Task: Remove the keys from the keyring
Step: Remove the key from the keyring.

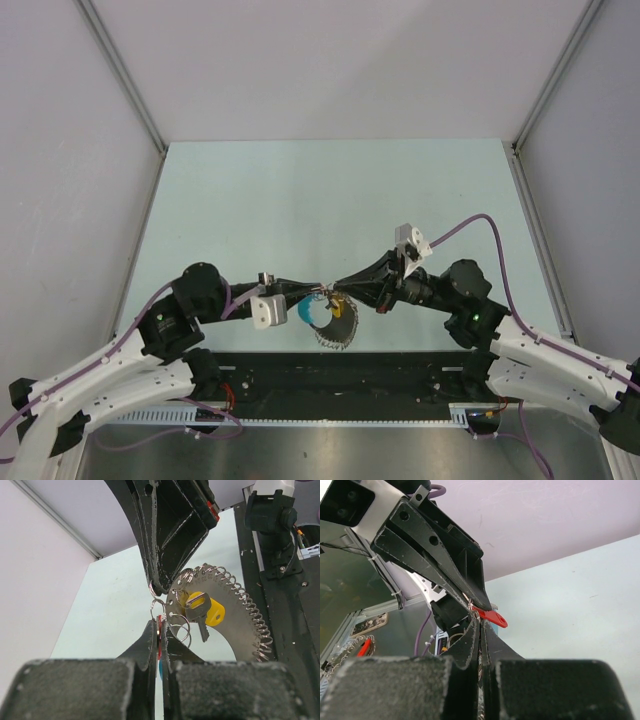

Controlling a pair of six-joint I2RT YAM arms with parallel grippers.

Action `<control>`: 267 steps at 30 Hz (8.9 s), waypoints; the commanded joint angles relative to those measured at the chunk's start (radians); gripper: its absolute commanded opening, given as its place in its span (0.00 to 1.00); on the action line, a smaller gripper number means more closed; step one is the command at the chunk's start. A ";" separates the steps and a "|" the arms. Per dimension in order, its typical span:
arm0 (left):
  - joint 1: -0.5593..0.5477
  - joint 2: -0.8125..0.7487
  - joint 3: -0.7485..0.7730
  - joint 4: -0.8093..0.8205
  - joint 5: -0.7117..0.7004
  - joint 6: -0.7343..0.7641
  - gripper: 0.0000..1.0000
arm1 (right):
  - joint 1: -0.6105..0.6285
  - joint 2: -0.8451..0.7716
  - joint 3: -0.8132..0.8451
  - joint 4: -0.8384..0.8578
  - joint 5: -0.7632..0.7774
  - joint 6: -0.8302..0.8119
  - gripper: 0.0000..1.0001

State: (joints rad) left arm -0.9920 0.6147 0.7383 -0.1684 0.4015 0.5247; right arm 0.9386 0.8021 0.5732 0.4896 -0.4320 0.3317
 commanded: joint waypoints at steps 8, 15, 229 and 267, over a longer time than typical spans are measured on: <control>0.001 -0.020 0.026 0.000 0.049 0.031 0.00 | -0.014 -0.012 0.016 0.015 -0.221 -0.224 0.00; 0.003 -0.012 0.032 0.003 0.118 0.012 0.00 | 0.008 -0.037 0.016 -0.057 -0.171 -0.364 0.00; 0.110 0.315 0.237 -0.089 0.013 -0.486 0.00 | 0.238 0.055 0.120 -0.261 0.706 -0.448 0.00; 0.187 0.342 0.110 0.199 0.318 -0.696 0.00 | 0.089 -0.052 -0.002 0.155 0.299 -0.309 0.00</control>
State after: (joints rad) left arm -0.8059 0.9524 0.8734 -0.0456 0.6239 -0.1238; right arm 1.0317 0.7498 0.5709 0.4889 -0.1234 0.0204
